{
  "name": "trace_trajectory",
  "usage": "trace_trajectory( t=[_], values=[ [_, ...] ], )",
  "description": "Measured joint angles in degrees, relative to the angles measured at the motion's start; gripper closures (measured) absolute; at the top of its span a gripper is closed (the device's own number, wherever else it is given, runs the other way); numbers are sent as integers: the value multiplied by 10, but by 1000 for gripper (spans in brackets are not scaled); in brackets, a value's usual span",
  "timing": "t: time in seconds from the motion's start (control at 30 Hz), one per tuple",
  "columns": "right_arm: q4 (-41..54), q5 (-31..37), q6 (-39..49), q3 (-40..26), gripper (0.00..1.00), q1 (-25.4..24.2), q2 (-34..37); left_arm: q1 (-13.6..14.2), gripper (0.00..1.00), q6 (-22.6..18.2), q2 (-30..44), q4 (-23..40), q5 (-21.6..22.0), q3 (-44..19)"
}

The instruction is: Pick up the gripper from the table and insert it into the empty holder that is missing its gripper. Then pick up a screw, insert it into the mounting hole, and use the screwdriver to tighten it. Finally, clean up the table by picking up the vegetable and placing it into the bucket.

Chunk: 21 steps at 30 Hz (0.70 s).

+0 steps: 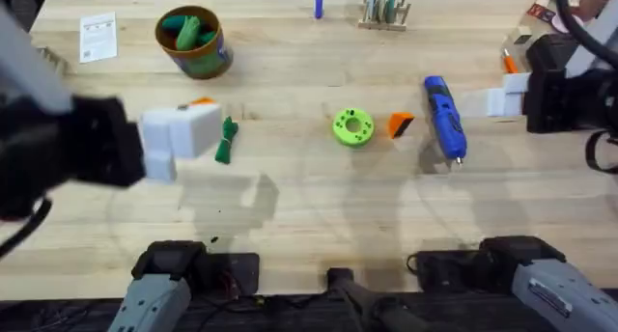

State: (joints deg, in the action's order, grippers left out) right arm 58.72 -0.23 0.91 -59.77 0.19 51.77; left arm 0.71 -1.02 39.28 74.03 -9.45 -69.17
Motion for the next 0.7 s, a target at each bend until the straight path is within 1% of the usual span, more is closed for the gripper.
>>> trace_trajectory(
  t=[0.17, 0.27, 0.4, 0.5, 0.57, 0.7],
  values=[
    [0, 0, 0, 0, 10, 0, 0, 0, 14, -10, -32, 20, 0, 0],
    [0, 0, 0, 0, 10, 0, 0, 0, 14, -39, -32, 13, 0, 2],
    [0, 0, 0, 0, 10, 0, 0, 0, 14, -84, -32, -28, 1, 32],
    [0, 0, 0, 0, 10, 0, 0, 0, 14, -104, -32, -82, 1, 74],
    [0, 0, 0, 0, 11, 0, 0, 0, 14, -110, -33, -130, 1, 107],
    [0, 0, 0, 0, 11, 0, 0, 0, 14, -119, -41, -257, 0, 193]
  ],
)
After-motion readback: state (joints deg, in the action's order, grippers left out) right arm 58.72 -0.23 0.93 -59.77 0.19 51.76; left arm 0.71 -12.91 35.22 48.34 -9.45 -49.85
